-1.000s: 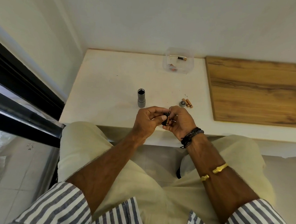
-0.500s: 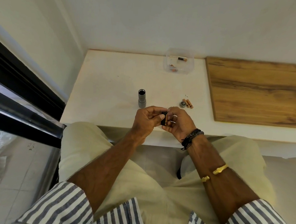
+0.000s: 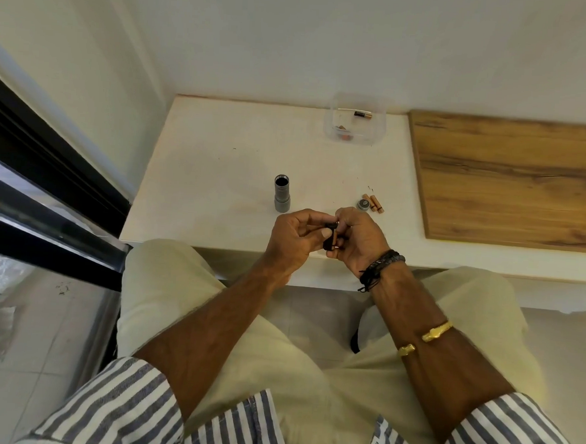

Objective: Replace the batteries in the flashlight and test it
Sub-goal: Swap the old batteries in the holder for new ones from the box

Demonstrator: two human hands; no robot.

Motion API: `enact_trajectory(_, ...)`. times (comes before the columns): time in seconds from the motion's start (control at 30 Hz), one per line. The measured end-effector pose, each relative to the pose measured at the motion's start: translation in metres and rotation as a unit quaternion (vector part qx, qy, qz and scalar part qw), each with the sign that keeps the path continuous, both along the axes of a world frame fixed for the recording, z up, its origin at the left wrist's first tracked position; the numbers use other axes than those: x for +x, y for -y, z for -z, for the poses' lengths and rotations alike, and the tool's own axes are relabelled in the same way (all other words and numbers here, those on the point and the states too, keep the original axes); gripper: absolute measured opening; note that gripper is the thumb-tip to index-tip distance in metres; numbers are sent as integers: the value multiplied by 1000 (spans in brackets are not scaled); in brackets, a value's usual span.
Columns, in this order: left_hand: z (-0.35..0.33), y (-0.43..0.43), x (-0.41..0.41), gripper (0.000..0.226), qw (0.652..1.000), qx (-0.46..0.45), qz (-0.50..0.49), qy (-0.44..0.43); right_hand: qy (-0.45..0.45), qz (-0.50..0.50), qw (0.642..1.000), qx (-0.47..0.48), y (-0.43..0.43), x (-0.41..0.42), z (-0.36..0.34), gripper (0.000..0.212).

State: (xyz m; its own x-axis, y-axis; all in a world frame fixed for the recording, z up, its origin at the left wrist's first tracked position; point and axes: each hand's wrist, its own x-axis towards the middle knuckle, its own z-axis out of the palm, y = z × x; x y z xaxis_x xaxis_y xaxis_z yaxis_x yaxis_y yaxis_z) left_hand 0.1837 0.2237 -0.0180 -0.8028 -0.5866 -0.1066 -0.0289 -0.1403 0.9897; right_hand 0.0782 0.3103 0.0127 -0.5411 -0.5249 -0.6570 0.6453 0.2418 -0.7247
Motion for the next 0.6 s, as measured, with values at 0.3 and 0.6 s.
enact_trajectory(0.3,0,0,0,22,1000,24,1,7,-8,-8,1000,14,-2,1,1,15)
enact_trajectory(0.6,1,18,4,15,979,190,-58,34,-181,-144,972,-30,-12,-11,4,28)
